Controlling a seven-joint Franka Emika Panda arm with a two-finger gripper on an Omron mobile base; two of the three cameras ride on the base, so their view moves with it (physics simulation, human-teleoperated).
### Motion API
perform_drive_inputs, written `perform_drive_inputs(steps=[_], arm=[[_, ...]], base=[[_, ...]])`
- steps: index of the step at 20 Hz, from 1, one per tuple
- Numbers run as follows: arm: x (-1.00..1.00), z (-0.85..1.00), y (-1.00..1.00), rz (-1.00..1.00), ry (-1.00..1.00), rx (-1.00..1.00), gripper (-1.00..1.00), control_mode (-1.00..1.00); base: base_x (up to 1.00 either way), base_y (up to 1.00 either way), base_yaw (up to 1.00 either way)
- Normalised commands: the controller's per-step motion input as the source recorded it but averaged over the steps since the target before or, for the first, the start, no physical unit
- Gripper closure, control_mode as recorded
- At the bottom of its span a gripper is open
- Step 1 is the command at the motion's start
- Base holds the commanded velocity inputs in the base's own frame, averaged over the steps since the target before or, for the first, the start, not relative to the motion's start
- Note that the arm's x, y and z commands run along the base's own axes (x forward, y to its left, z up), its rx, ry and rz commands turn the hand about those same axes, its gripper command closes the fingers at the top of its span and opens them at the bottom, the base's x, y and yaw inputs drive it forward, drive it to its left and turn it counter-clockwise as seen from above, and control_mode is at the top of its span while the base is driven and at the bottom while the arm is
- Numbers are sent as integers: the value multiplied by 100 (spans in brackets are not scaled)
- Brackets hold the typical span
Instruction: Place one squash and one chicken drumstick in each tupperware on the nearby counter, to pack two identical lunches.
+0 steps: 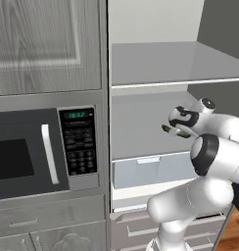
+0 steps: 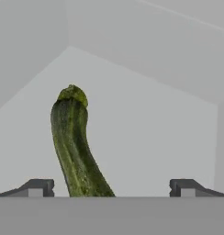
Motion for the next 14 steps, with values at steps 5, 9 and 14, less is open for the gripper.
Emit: perform_drive_inputs(steps=[5,9,14], arm=[[43,-25,-1,8,7,0,-100,-100],[25,-45,0,10,3,-1,-100,-100],[0,-74,1,11,0,-7,100,-100]], base=[[0,0,0],[0,0,0],[0,0,0]])
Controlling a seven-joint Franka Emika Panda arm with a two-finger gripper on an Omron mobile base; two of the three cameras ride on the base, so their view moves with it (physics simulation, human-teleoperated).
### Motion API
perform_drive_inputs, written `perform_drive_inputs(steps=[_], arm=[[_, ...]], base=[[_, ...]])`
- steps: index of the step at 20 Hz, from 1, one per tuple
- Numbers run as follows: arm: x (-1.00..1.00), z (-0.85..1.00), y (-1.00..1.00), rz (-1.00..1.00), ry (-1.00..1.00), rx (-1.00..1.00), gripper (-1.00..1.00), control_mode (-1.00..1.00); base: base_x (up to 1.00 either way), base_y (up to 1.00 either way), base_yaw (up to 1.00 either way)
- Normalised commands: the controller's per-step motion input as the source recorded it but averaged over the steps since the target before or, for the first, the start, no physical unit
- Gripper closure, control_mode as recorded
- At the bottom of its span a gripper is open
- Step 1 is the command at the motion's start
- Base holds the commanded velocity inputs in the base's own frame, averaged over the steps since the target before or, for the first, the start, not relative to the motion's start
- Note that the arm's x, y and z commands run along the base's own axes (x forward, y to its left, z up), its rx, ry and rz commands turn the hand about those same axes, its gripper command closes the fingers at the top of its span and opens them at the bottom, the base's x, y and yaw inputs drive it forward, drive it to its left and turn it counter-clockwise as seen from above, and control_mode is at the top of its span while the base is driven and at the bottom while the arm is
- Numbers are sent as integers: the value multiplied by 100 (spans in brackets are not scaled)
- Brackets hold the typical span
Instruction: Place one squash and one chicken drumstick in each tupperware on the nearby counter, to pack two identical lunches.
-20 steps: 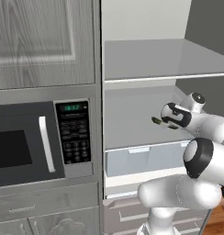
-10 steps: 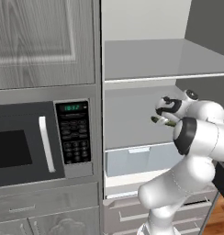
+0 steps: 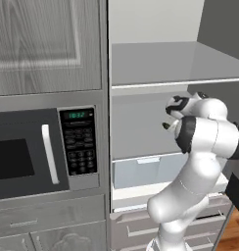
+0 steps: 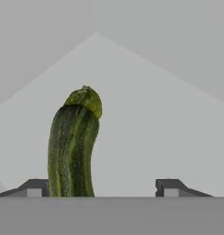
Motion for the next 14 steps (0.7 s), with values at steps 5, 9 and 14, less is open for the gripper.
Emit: perform_drive_inputs(steps=[5,9,14], arm=[[0,-10,1,2,3,-1,100,-100],[-48,-37,19,0,-1,0,100,-100],[-100,-29,60,0,0,-6,100,-100]], base=[[0,0,0],[0,0,0],[0,0,0]])
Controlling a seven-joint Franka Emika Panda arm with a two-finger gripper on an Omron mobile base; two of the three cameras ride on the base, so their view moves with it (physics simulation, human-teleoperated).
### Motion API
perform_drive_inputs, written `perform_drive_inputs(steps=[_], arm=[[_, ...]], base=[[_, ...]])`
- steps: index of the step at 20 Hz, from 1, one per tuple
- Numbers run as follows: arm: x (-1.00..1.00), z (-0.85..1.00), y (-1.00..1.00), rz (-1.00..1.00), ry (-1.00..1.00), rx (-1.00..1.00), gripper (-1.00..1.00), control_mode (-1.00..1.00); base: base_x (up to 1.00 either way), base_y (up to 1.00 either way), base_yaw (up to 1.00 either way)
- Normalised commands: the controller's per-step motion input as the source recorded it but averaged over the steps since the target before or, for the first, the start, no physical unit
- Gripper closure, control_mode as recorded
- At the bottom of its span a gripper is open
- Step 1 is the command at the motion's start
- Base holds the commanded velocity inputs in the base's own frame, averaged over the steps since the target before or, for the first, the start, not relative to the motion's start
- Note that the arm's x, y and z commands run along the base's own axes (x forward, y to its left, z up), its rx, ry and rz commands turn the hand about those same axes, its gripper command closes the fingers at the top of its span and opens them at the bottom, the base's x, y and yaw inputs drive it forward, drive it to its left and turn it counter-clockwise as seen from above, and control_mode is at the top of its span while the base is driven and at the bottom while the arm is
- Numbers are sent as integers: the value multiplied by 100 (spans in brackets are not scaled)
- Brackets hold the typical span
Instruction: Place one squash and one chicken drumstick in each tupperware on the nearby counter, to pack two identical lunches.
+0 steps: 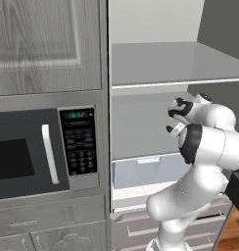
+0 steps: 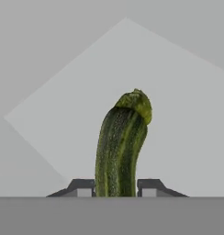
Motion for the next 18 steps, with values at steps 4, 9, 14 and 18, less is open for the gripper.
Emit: perform_drive_inputs(steps=[4,9,14,18], arm=[[-100,0,67,0,5,-9,100,-100],[-100,33,21,0,10,-6,100,-100],[-100,63,-4,4,0,-1,100,-100],[-100,50,0,6,-2,0,100,-100]], base=[[0,0,0],[0,0,0],[0,0,0],[0,0,0]])
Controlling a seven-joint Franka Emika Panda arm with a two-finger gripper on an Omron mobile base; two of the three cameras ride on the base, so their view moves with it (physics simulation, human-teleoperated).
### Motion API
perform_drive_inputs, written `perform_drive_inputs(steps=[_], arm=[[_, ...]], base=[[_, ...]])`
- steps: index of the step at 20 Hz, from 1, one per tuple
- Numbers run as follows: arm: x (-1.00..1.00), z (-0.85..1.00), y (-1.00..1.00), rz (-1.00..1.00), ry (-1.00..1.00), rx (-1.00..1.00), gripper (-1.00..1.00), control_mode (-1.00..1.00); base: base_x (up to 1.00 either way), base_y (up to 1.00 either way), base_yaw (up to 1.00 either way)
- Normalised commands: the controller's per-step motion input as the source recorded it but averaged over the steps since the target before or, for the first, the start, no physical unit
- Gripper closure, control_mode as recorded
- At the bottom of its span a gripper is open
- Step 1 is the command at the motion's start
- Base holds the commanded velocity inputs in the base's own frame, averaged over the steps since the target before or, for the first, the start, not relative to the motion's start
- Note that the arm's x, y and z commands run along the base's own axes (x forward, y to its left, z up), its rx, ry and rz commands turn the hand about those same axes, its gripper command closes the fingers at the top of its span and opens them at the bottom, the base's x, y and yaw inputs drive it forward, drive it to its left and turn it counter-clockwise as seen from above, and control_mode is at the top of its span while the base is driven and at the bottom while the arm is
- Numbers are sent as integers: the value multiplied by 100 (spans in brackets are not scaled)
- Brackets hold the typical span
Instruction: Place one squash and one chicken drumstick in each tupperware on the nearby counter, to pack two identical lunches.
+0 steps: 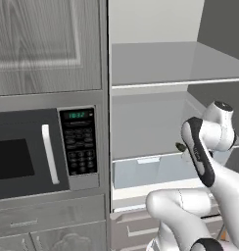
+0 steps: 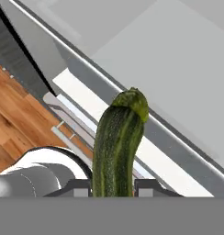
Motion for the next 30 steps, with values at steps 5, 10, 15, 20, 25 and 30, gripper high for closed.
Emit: perform_drive_inputs(steps=[5,10,15,20,25,30], arm=[[-100,46,0,6,-16,0,100,-100],[-96,75,-2,2,-18,0,100,-100],[-33,90,8,0,-3,-5,100,-100],[-25,70,11,0,0,-10,100,-100],[-9,0,3,1,-2,-3,100,100],[0,0,0,0,0,0,100,100]], base=[[0,0,0],[0,0,0],[0,0,0],[0,0,0],[-60,24,1],[-94,60,3]])
